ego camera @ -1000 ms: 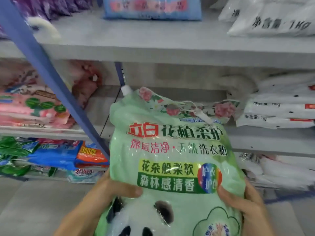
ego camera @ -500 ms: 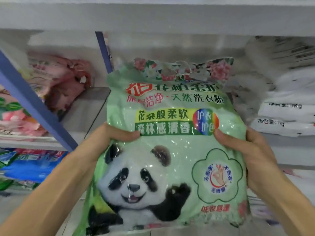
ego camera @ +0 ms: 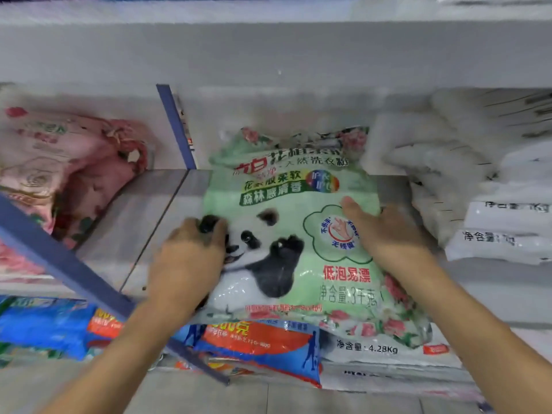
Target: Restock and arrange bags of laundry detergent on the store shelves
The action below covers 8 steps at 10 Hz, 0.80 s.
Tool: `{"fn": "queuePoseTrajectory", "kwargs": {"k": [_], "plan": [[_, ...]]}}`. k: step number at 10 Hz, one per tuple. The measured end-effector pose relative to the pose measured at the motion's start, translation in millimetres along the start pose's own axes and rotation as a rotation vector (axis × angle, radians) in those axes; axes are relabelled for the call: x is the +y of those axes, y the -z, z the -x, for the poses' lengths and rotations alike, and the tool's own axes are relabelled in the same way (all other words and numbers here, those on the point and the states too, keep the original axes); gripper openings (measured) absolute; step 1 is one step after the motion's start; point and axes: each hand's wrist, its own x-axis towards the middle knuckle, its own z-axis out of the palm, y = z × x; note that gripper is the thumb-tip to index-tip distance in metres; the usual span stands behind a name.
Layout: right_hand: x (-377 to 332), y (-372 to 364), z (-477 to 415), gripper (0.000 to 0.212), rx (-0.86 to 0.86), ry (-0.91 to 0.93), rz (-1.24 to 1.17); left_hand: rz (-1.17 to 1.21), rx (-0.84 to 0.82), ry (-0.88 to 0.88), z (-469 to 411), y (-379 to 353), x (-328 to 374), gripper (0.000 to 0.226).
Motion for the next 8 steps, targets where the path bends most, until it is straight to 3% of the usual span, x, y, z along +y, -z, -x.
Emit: {"fn": "queuePoseTrajectory", "kwargs": {"k": [1, 3, 4, 5, 6, 7, 8], "plan": [[25, -17, 14, 0.067, 0.131, 0.122, 0.071, -0.013, 0.041, -0.047, -1, -13, -16, 0.039], [28, -23, 7, 0.055, 0.182, 0.162, 0.111, 0.014, 0.158, -0.135, 3, -15, -16, 0.031], [34, -31, 13, 0.059, 0.363, 0.240, 0.245, 0.001, 0.187, -0.266, 16, -10, -15, 0.033], [29, -33, 34, 0.058, 0.395, 0.342, 0.239, -0.057, 0.011, -0.400, 37, -6, -24, 0.048], [29, -30, 61, 0.073, 0.199, 0.288, 0.333, -0.204, -0.126, -0.459, 54, -5, -36, 0.071], [20, -10, 75, 0.073, 0.089, 0.261, 0.369, -0.178, -0.260, -0.341, 65, 22, -26, 0.072], [-1, 18, 94, 0.056, 0.018, 0.274, 0.462, -0.150, -0.229, -0.379, 77, 53, -10, 0.064]]}}
